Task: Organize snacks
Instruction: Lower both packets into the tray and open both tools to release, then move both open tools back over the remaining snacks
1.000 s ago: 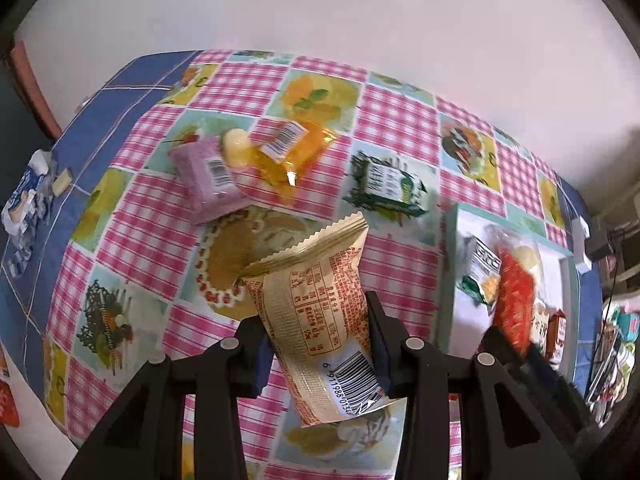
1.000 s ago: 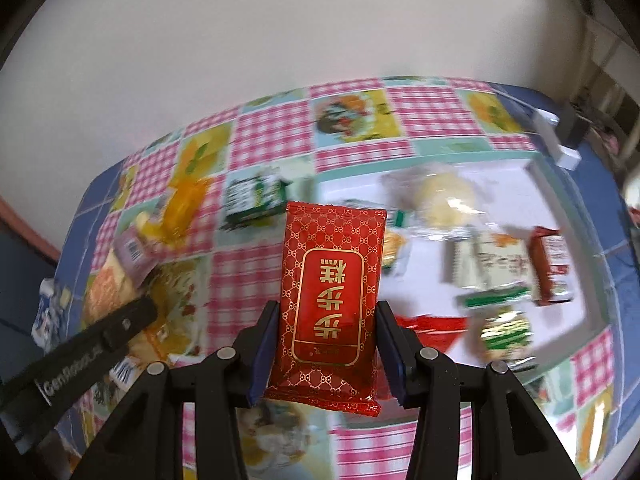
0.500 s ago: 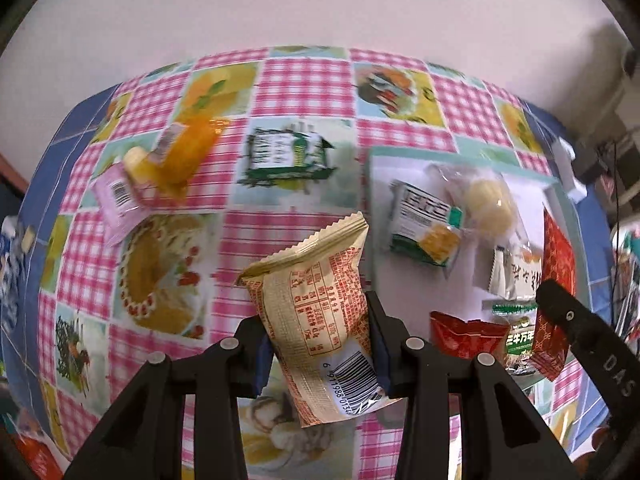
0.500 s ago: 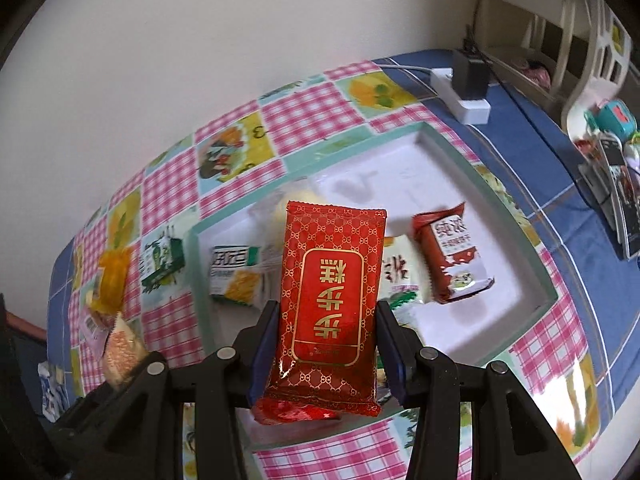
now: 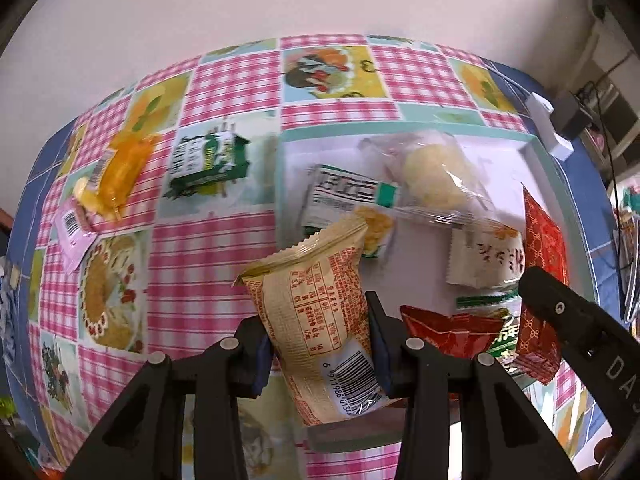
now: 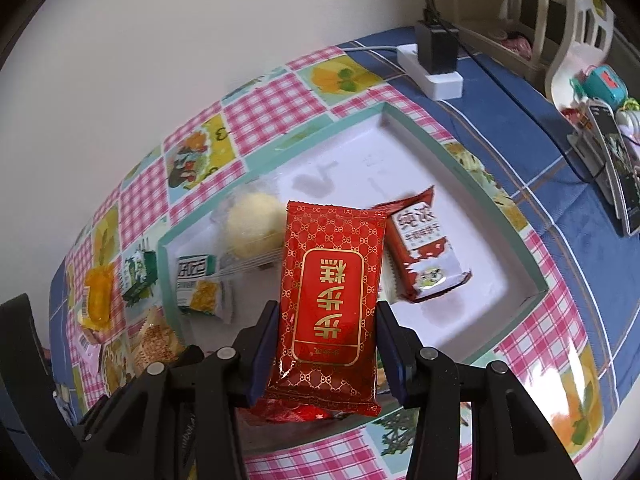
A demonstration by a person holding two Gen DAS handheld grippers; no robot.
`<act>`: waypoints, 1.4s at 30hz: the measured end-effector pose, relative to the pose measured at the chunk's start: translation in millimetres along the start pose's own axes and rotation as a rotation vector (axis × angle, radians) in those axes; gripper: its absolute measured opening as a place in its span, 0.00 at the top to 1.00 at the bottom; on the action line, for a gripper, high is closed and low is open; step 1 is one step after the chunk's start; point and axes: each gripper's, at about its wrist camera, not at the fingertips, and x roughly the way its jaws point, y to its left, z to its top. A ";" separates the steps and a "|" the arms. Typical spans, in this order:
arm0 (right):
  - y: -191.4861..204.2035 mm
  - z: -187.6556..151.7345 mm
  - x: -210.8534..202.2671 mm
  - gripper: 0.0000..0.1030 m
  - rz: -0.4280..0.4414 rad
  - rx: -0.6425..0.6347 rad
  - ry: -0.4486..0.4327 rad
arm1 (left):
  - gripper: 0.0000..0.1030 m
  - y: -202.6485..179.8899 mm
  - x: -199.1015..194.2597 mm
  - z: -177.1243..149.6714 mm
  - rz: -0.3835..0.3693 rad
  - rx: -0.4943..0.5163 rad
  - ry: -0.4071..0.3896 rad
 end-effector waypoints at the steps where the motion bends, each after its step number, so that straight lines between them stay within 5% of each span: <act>1: -3.4 0.9 0.8 0.52 -0.002 0.009 0.002 | 0.59 -3.5 1.6 -0.4 -0.005 0.006 0.003; 12: -21.2 6.5 10.6 0.52 -0.018 0.049 0.033 | 0.58 -21.0 10.5 -2.1 -0.024 0.033 0.010; 17: -17.4 6.8 7.5 0.52 -0.020 0.041 0.026 | 0.36 -14.5 8.2 -1.2 -0.064 0.004 0.007; 23: -16.2 7.2 5.9 0.50 -0.017 0.038 0.021 | 0.35 -11.8 2.3 -0.2 -0.076 -0.004 0.004; 28: -12.8 8.8 1.7 0.48 -0.007 0.021 0.008 | 0.20 -3.3 -4.9 1.6 -0.065 -0.032 -0.003; 34: -5.5 7.7 0.8 0.48 -0.011 -0.011 0.008 | 0.20 23.8 -11.9 4.8 -0.057 -0.125 -0.007; 42: 25.6 -2.5 5.8 0.27 -0.016 -0.132 0.021 | 0.11 90.7 -17.6 5.4 0.042 -0.328 -0.039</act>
